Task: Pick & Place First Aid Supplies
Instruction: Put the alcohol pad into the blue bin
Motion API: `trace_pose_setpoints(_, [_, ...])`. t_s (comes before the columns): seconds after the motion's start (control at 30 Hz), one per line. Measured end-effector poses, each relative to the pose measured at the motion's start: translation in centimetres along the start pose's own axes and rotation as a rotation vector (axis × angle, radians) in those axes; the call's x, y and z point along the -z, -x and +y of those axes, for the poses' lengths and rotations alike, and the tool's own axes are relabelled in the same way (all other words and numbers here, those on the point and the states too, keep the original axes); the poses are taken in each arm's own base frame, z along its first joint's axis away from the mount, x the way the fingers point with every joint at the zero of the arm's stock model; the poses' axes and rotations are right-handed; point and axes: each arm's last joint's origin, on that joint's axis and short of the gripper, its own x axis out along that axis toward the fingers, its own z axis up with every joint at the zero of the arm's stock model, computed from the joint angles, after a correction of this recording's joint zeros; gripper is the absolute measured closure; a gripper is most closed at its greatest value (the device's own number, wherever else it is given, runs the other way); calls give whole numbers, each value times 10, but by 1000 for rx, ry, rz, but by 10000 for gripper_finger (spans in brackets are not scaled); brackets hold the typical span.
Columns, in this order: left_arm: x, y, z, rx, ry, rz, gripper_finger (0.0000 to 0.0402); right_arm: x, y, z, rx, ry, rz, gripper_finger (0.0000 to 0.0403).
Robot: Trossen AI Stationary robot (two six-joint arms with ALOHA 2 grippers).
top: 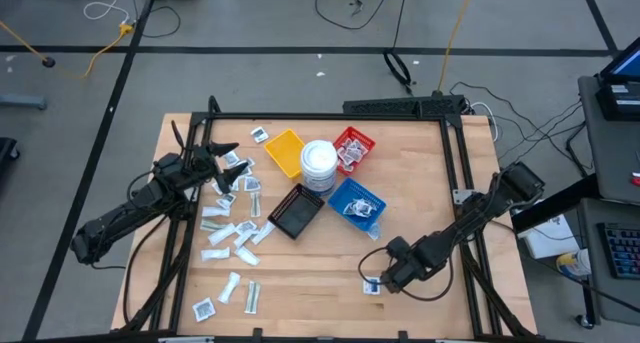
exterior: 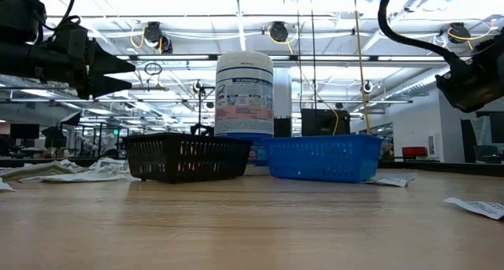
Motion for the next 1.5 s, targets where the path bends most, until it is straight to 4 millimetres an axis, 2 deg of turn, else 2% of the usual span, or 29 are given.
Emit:
trace_pose_setpoints(0.13, [0,0,0,0,0,0,9,0,0,0,1,30,-3,393])
trace_pose_setpoints(0.27, [0,0,0,0,0,0,9,-2,0,0,3,54,-3,395])
trace_pose_setpoints(0.4, [0,0,0,0,0,-1,9,-8,10,0,15,111,-3,400])
trace_pose_setpoints(0.57, [0,0,0,0,0,0,9,-22,35,3,-5,191,-15,401])
trace_pose_setpoints(0.97, [0,0,0,0,0,-1,9,-62,83,-13,-13,269,-19,402])
trace_pose_setpoints(1.2, [0,0,0,0,0,0,9,-81,96,-26,6,277,30,402])
trace_pose_setpoints(1.4, [0,0,0,0,0,0,9,-96,102,-28,-18,284,14,403])
trace_pose_setpoints(1.5, [0,0,0,0,0,0,9,-112,109,-22,-40,298,-11,403])
